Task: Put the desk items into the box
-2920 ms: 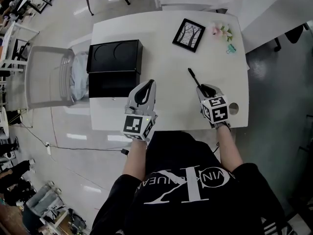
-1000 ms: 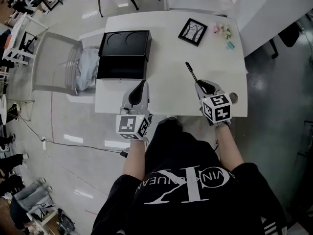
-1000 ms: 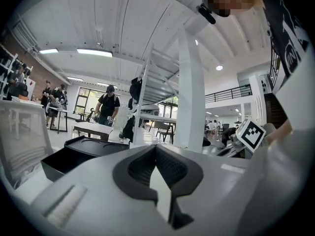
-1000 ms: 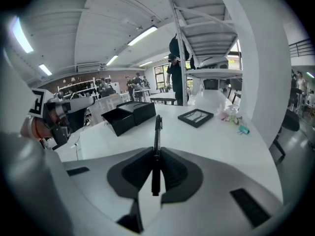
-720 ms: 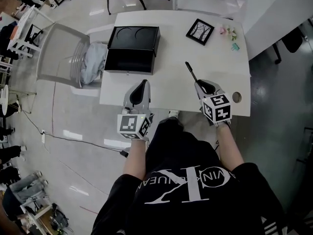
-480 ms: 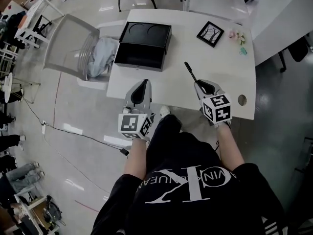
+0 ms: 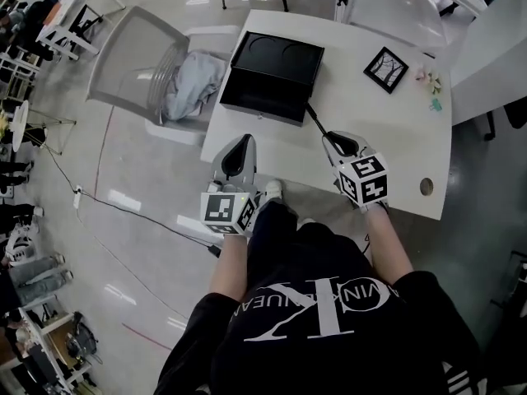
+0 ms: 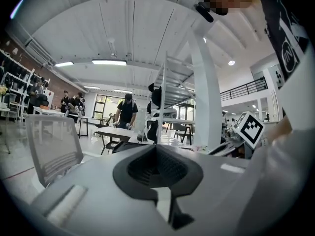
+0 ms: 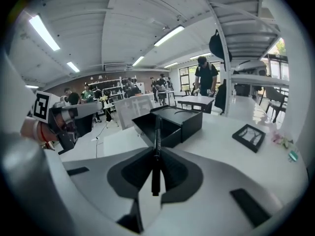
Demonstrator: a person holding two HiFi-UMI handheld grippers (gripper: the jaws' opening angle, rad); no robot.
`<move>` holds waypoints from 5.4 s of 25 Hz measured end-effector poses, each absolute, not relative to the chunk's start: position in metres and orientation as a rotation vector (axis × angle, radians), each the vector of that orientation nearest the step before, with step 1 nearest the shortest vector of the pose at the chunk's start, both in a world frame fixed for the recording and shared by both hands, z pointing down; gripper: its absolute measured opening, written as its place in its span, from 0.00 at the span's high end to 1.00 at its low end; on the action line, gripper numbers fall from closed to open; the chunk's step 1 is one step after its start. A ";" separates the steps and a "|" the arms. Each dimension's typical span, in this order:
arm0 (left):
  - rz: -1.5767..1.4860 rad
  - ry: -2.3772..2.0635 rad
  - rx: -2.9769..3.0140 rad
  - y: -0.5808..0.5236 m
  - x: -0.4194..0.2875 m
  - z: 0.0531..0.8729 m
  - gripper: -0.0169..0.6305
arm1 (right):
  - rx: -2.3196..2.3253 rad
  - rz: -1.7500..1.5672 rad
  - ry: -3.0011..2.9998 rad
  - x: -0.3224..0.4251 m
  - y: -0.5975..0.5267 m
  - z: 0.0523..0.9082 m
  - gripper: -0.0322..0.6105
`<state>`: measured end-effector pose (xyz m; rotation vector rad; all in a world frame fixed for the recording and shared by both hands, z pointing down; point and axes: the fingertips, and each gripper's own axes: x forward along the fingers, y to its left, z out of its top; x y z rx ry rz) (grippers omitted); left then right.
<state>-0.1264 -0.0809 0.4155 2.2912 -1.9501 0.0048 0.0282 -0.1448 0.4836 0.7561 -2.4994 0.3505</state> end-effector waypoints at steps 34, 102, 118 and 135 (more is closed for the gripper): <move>0.037 -1.896 2.215 -0.172 -0.242 0.454 0.96 | 0.429 0.245 -2.302 -0.116 -0.213 0.524 0.87; 0.005 -1.853 2.294 -0.181 -0.276 0.440 0.96 | 0.561 0.218 -2.378 -0.128 -0.217 0.481 0.92; -0.005 -1.850 2.332 -0.144 -0.246 0.423 0.96 | 0.862 0.226 -2.567 -0.070 -0.190 0.435 0.93; -0.024 -1.903 2.365 -0.095 -0.228 0.402 0.96 | 1.021 0.186 -2.666 -0.029 -0.147 0.409 0.93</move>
